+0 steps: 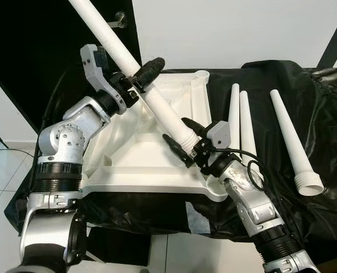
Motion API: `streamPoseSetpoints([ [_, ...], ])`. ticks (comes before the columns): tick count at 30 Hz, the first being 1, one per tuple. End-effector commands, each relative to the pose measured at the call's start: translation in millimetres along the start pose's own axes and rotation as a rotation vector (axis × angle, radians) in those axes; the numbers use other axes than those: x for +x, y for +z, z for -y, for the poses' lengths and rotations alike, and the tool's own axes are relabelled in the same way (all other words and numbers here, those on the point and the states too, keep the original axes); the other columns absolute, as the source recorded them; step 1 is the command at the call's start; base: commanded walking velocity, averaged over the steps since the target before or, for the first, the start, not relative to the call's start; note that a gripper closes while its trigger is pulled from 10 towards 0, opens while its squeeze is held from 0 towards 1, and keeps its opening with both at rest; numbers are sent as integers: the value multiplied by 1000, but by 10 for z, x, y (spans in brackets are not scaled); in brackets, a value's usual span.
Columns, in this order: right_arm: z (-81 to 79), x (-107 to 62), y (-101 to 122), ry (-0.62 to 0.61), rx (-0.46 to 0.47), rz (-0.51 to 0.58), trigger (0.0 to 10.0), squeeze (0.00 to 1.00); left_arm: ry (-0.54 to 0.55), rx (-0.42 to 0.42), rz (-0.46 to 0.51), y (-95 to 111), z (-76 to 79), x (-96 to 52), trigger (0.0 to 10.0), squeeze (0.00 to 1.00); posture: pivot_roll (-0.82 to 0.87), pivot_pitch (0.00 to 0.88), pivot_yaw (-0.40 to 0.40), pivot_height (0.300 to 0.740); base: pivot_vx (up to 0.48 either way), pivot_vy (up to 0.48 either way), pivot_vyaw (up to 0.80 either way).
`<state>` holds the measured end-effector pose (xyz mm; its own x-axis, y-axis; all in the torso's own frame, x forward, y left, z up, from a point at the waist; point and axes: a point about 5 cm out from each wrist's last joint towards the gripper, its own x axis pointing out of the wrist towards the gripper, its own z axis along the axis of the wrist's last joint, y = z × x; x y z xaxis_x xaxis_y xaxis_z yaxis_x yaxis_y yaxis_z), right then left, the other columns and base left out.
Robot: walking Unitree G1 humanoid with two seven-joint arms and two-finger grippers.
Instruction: Building children table
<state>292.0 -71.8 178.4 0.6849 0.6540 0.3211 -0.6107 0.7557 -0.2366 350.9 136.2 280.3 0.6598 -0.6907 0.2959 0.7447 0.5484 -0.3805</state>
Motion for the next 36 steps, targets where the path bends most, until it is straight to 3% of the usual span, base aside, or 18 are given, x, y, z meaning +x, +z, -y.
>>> streamPoseSetpoints([
  [1, -19, 11, 9, 8, -11, 18, 10000, 0, -88, 25, -13, 45, 38, -23, 0, 0, -38, 0, 62, 740, 0, 0, 0],
  [10, -29, 17, -10, 6, -21, 17, 10000, 0, -100, 57, -27, 74, 72, -25, 0, 0, -32, 0, 62, 740, 0, 0, 0],
  [11, -23, 15, -16, 5, -13, 13, 10000, 102, -106, 70, -32, 83, 106, -19, 0, 0, -32, 0, 64, 740, 0, 0, 0],
  [13, -18, 13, -22, 4, -8, 10, 10000, 102, -111, 78, -35, 90, 131, -16, 0, 0, -32, 0, 64, 740, 0, 0, 0],
  [14, 4, 11, -20, -11, -6, 9, 10000, 1000, -114, 101, -49, 89, 180, -4, 9608, 0, -32, 0, 65, 740, 0, 0, 0],
  [20, 68, 31, -21, -63, -2, -20, 10000, 1000, -100, 165, -36, 91, 298, 51, 10000, 0, -32, 0, 62, 740, 0, 0, 0],
  [21, 61, 44, -21, -55, 12, -31, 10000, 196, -87, 198, -28, 88, 313, 59, 10000, 0, -32, 0, 60, 740, 0, 0, 0],
  [22, 61, 44, -21, -55, 12, -31, 10000, 196, -87, 198, -28, 88, 313, 59, 10000, 0, -32, 0, 60, 740, 0, 0, 0],
  [23, 56, 54, -17, -49, 19, -39, 10000, 0, -77, 222, -21, 84, 325, 66, 10000, 0, -32, 0, 59, 740, 0, 0, 0],
  [27, 55, 86, -9, -41, 21, -61, 10000, 0, -51, 264, -4, 67, 357, 77, 10000, 0, -30, 0, 54, 740, 0, 0, 0],
  [30, 65, 155, -6, -41, 1, -112, 10000, 0, -20, 348, 28, 32, 438, 90, 10000, 0, -31, 0, 48, 740, 0, 0, 0],
  [36, 44, 265, 36, -25, 20, -139, 10000, 0, -4, 372, 59, -37, 504, 108, 10000, 0, -37, 0, 40, 740, 0, 0, 0],
])
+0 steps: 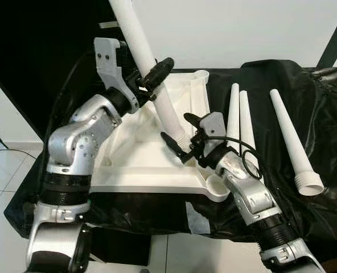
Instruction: Building children table
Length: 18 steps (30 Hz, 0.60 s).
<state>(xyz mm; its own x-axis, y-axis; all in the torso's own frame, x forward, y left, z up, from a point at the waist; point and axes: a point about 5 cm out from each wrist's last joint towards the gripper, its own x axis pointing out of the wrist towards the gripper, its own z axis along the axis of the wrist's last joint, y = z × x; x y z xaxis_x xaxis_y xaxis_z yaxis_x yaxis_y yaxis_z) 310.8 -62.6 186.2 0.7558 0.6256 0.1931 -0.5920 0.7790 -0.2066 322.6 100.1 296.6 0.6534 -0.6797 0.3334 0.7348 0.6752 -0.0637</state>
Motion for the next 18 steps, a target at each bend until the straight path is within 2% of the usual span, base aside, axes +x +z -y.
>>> streamPoseSetpoints([
  [1, -24, 108, 99, 20, -9, 9, 10000, 0, 12, 72, 30, 10, 74, 18, 10000, 0, -38, 0, 39, 740, 0, 0, 0],
  [3, -22, 127, 112, 20, -9, 8, 10000, 0, 10, 83, 34, 7, 92, 25, 10000, 0, -38, 0, 39, 740, 0, 0, 0],
  [4, -6, 171, 137, 13, -8, -1, 10000, 0, 3, 102, 50, 8, 149, 44, 10000, 0, -41, 0, 34, 740, 0, 0, 0],
  [9, 15, 217, 165, 3, -9, -10, 10000, 0, -9, 107, 65, 8, 216, 64, 10000, 0, -41, 0, 32, 740, 0, 0, 0],
  [10, 51, 264, 201, -7, -16, -27, 10000, 0, -27, 149, 65, -8, 306, 89, 10000, 0, -39, 0, 29, 740, 0, 0, 0],
  [18, 89, 317, 251, 8, -52, -47, 10000, 0, -57, 230, 77, 18, 421, 124, 10000, 0, -32, 0, 26, 740, 0, 0, 0],
])
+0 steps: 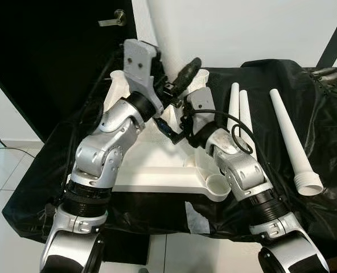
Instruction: Building children table
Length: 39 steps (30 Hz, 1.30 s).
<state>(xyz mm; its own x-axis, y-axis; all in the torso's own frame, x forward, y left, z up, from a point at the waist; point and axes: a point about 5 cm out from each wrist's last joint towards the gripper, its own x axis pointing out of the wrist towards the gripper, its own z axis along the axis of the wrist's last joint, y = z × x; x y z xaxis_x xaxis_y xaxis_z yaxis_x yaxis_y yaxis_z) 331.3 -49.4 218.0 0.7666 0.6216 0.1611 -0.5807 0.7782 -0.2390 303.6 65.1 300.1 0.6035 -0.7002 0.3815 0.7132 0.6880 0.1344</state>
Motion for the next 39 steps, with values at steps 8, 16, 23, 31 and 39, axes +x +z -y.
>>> streamPoseSetpoints([
  [8, -16, 45, 36, 39, -49, -3, 3255, 0, -11, 51, 24, 60, 33, 21, 10000, 0, -30, 0, 27, 740, 0, 0, 0],
  [16, -55, 42, 47, 60, -59, 4, 0, 0, -6, 65, 3, 13, 21, 8, 10000, 0, -28, 0, 26, 740, 0, 0, 0],
  [23, -71, 15, 1, 41, -23, -9, 431, 0, -26, 36, -2, -16, 17, -12, 10000, 1000, -23, 0, 22, 740, 0, 0, 0],
  [31, 13, -66, -100, -44, 32, -45, 10000, 0, -15, 106, -32, -63, -34, -89, 10000, 0, -18, 0, 25, 740, 0, 0, 0],
  [39, 116, -154, -192, -152, 97, -69, 10000, 0, -39, 42, -37, -92, -54, -230, 10000, 0, -13, 0, 26, 740, 0, 0, 0],
])
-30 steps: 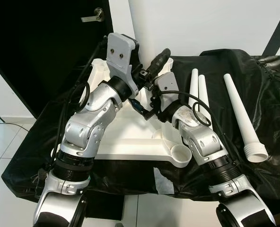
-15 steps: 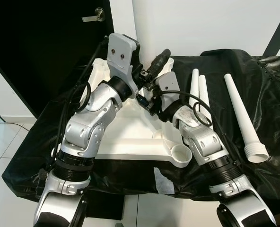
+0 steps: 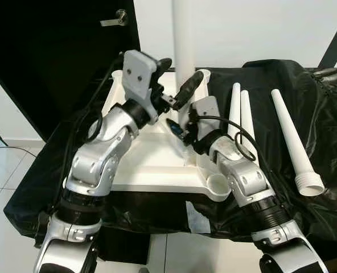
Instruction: Building children table
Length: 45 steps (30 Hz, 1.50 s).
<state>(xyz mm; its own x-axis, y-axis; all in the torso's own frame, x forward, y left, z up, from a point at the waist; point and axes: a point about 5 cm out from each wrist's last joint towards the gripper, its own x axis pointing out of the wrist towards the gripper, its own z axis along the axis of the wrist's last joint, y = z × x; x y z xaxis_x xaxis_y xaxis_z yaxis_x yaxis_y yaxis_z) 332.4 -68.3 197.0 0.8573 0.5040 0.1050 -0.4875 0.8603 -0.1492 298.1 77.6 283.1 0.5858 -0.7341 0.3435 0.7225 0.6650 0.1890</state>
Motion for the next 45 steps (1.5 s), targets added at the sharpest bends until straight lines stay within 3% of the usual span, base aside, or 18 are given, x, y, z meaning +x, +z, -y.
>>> streamPoseSetpoints([
  [1, 18, -18, 22, -25, 29, 11, 10000, 0, 1, -8, -6, 2, -26, -60, 10000, 0, -13, 0, 26, 740, 0, 0, 0],
  [8, 17, -79, -43, -62, 65, -12, 10000, 0, -16, -45, -54, -114, 8, -174, 10000, 0, -9, 0, 29, 740, 0, 0, 0],
  [13, 23, -179, -49, -89, 144, 4, 10000, 0, -38, -83, -131, -267, 41, -326, 10000, 0, -11, 0, 40, 740, 0, 0, 0],
  [22, 11, -284, -37, -97, 140, 28, 10000, 0, -95, -96, -179, -373, 106, -466, 10000, 0, -14, 0, 45, 740, 0, 0, 0],
  [29, 80, -506, -67, -147, 116, 27, 10000, 0, -254, -135, -330, -649, 277, -753, 10000, 0, -24, 0, 48, 740, 0, 0, 0],
  [33, 126, -546, -84, -169, 112, 16, 10000, 0, -272, -149, -364, -707, 306, -803, 10000, 0, -25, 0, 49, 740, 0, 0, 0],
  [37, 251, -616, -109, -226, 90, 7, 10000, 0, -320, -90, -479, -885, 362, -952, 10000, 0, -29, 0, 52, 740, 0, 0, 0],
  [41, 269, -626, -115, -236, 86, 4, 10000, 0, -328, -73, -505, -924, 372, -986, 10000, 0, -28, 0, 51, 740, 0, 0, 0],
  [45, 339, -634, -106, -262, 72, 2, 10000, 0, -349, -48, -592, -1057, 424, -1116, 10000, 0, -27, 0, 47, 740, 0, 0, 0],
])
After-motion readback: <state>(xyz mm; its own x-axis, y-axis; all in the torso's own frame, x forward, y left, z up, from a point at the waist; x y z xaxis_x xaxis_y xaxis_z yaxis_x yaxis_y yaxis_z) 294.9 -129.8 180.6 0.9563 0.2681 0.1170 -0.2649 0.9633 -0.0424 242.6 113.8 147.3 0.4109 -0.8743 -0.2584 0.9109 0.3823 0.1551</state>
